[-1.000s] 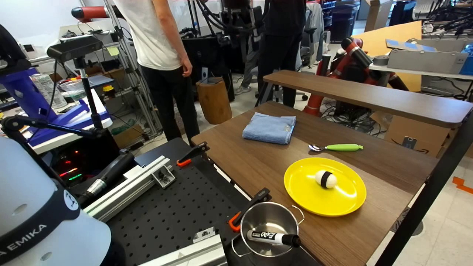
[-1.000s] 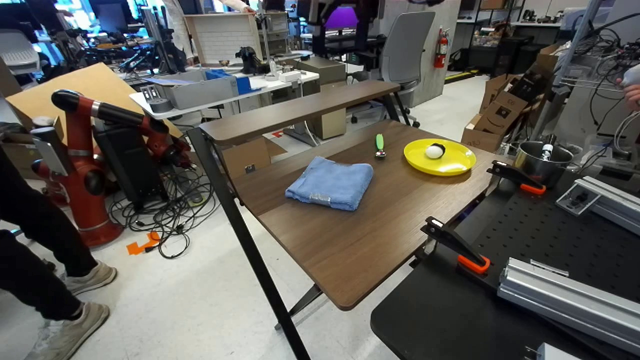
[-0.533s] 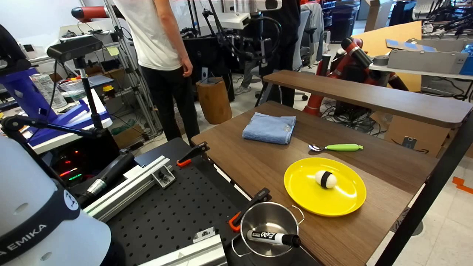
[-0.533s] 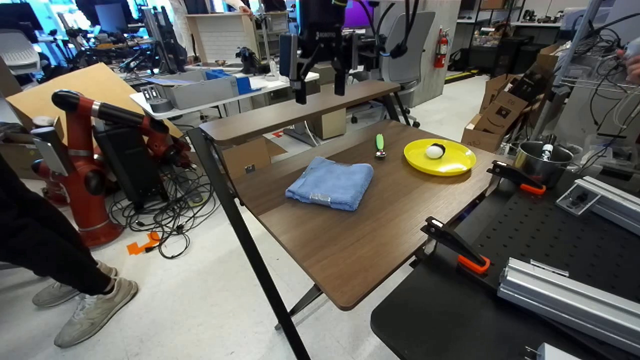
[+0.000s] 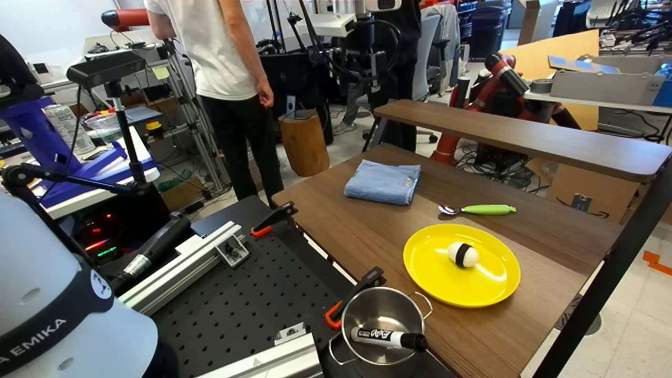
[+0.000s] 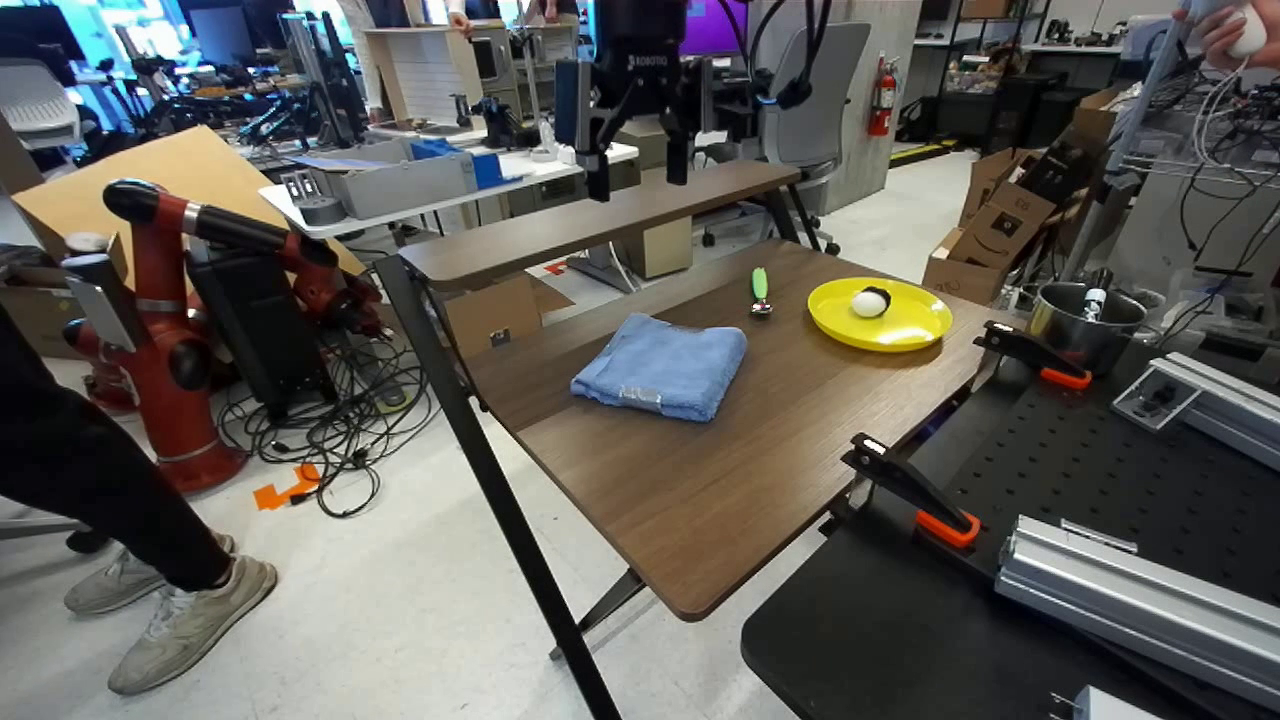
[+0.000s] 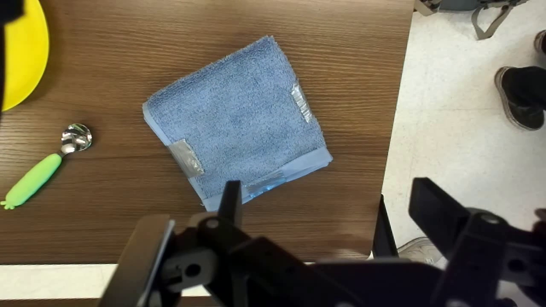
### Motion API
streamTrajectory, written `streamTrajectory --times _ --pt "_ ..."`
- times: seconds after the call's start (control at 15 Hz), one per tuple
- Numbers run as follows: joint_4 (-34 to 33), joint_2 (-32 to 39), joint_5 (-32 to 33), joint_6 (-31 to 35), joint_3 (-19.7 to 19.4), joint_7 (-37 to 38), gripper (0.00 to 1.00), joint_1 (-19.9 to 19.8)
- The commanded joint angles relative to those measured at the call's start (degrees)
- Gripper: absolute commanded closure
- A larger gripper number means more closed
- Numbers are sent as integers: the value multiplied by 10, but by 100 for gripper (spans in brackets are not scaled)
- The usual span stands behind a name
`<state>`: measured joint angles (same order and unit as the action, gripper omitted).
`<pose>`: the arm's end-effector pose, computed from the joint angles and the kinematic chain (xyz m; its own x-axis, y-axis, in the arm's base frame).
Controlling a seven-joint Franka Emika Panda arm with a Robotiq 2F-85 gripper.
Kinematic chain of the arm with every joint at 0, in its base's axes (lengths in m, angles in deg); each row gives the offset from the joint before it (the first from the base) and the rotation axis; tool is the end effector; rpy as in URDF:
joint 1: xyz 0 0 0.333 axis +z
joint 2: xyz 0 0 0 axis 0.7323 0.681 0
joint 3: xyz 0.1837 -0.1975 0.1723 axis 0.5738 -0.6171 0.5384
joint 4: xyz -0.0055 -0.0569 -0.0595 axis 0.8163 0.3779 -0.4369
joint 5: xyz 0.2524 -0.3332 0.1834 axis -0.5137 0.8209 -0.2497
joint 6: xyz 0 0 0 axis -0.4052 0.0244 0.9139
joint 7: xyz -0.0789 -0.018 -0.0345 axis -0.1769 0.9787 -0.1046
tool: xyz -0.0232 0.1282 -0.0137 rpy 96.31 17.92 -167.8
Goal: Move the blue cloth to the front of the table
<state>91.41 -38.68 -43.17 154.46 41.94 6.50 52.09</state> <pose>0.6403 0.1781 0.2522 0.9977 0.0678 0.0062 0.0681 -0.9963 -0.0527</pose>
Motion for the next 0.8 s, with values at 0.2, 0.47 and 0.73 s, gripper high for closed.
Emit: streamTrajectory --times 0.2,0.47,0.73 --pt "-1 2 11 2 -25 7 0 24" --pt "4 16 49 32 -45 39 0 45" --pt "4 52 67 64 -59 37 0 51"
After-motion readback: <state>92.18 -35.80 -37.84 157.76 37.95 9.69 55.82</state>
